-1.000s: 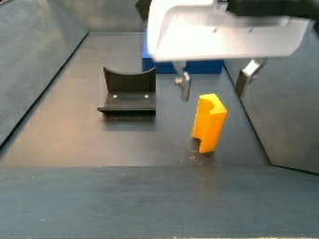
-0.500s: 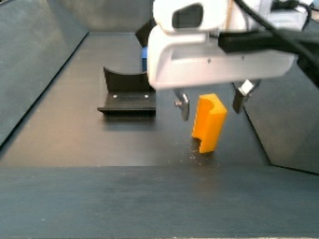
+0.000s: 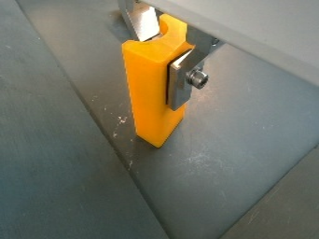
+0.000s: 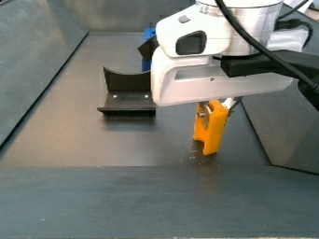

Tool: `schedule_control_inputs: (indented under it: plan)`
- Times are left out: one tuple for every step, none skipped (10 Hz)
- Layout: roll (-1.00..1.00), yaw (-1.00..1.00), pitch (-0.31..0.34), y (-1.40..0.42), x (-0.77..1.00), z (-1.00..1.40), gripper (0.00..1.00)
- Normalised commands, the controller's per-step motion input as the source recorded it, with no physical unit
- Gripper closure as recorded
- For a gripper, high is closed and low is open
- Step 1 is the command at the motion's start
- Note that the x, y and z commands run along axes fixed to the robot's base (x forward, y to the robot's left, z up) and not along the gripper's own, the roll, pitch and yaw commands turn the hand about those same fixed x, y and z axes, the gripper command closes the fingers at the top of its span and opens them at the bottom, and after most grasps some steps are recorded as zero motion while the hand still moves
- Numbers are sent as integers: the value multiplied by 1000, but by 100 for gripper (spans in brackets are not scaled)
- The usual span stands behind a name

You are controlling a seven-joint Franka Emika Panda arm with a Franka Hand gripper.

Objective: Pick up the arch object. Move up. Rotate the arch object. Move to above the board. Insert the arch object.
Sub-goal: Pick up the arch object.

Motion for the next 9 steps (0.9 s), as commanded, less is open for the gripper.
schedule_control_inputs:
  plan:
    - [0, 0, 0, 0, 0, 0, 100]
    - [0, 0, 0, 0, 0, 0, 100]
    - [0, 0, 0, 0, 0, 0, 100]
    - [0, 0, 0, 0, 0, 0, 100]
    - [0, 0, 0, 0, 0, 0, 100]
    - [0, 0, 0, 0, 0, 0, 100]
    - [0, 0, 0, 0, 0, 0, 100]
    - [0, 0, 0, 0, 0, 0, 100]
    - [0, 0, 0, 0, 0, 0, 100]
